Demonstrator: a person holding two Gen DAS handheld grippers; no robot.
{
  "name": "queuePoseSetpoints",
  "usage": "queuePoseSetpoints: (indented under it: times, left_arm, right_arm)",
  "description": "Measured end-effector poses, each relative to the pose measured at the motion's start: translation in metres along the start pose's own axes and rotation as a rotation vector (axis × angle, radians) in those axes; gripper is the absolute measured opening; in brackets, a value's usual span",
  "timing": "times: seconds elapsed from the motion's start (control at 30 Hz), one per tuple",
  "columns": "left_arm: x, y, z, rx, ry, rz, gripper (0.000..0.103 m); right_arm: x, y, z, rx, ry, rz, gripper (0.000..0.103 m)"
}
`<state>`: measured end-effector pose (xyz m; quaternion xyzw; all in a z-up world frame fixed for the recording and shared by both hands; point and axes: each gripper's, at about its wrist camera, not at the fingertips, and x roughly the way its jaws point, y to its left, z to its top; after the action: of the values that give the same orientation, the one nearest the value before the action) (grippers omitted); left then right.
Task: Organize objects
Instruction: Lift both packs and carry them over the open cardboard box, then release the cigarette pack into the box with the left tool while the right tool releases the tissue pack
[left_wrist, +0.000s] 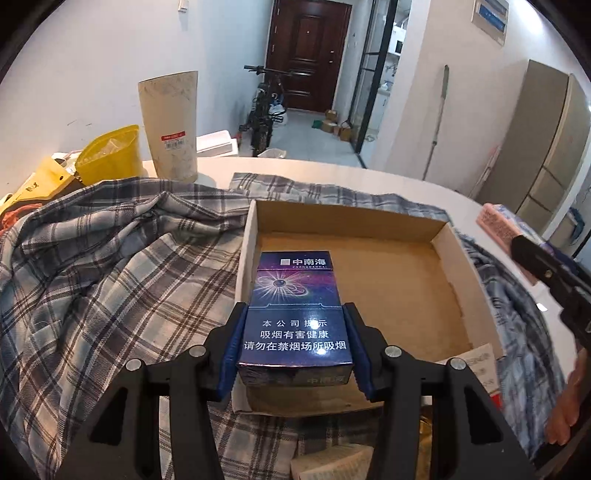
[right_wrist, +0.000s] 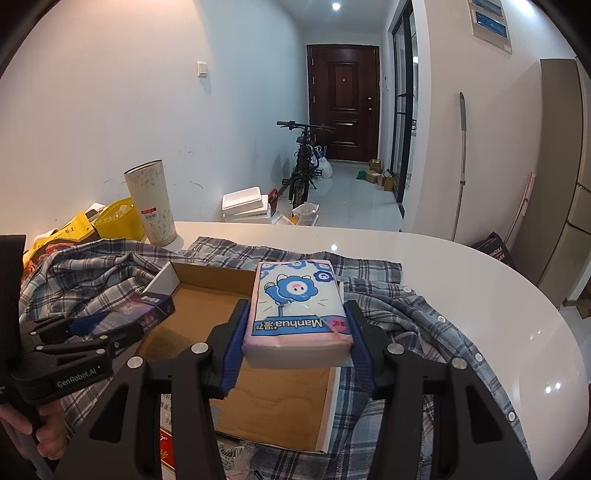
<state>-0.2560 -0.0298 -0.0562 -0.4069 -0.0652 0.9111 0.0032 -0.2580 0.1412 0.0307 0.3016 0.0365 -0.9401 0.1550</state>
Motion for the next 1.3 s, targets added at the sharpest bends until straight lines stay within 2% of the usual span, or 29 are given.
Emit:
queuePoseSetpoints:
  times: [0.13,0.37,0.43,0.5,0.57,0.7,0.77,0.8,0.83,0.9,0.97,1.03,1.2,1.3]
  left_arm:
    - [0.010,0.002,-0.002,-0.012,0.029,-0.006,0.052]
    - [0.008,-0.002,-0.002,0.003,0.028,0.003,0.053]
    - [0.008,-0.002,-0.002,-0.001,0.023,-0.008,0.064]
    - [0.005,-0.001,0.000,-0.007,0.017,-0.034,0.070]
    - [0.000,-0.003,0.000,0.000,-0.003,-0.027,0.078]
    - [-0.022,-0.002,0.004,0.003,-0.111,-0.008,0.079]
    - [-0.042,0.002,0.006,-0.023,-0.212,-0.014,0.081]
    - [-0.053,0.005,0.006,-0.033,-0.273,-0.012,0.088]
    - [-0.062,0.007,0.006,-0.039,-0.321,-0.007,0.091]
    - [-0.078,0.009,0.004,-0.051,-0.426,0.019,0.091]
    - [-0.087,0.011,0.003,-0.057,-0.484,0.021,0.091]
    - [-0.088,0.010,0.005,-0.044,-0.478,0.002,0.091]
    - [-0.082,0.004,0.007,-0.005,-0.438,0.027,0.092]
    - [-0.076,0.000,0.002,0.003,-0.398,-0.004,0.092]
  right_arm:
    - [0.005,-0.001,0.001,0.001,0.015,-0.001,0.049]
    - [0.011,-0.001,-0.001,-0.003,0.030,-0.006,0.049]
    - [0.011,-0.002,-0.001,0.006,0.034,0.003,0.049]
    - [0.011,-0.002,-0.001,0.011,0.037,0.008,0.049]
    - [0.010,-0.002,0.000,0.010,0.033,0.006,0.049]
    - [0.007,-0.002,0.001,0.013,0.020,0.007,0.049]
    - [0.004,-0.003,0.001,0.021,0.006,0.013,0.049]
    - [0.002,-0.003,0.002,0.023,0.001,0.016,0.049]
    - [0.001,-0.003,0.002,0.025,0.000,0.018,0.049]
    - [0.003,-0.002,0.002,0.029,0.010,0.021,0.049]
    - [0.010,-0.001,-0.001,0.032,0.047,0.019,0.049]
    - [0.020,0.000,-0.004,0.040,0.083,0.028,0.049]
    - [0.046,0.000,-0.016,0.032,0.179,0.024,0.049]
    - [0.058,-0.001,-0.023,0.055,0.239,0.048,0.049]
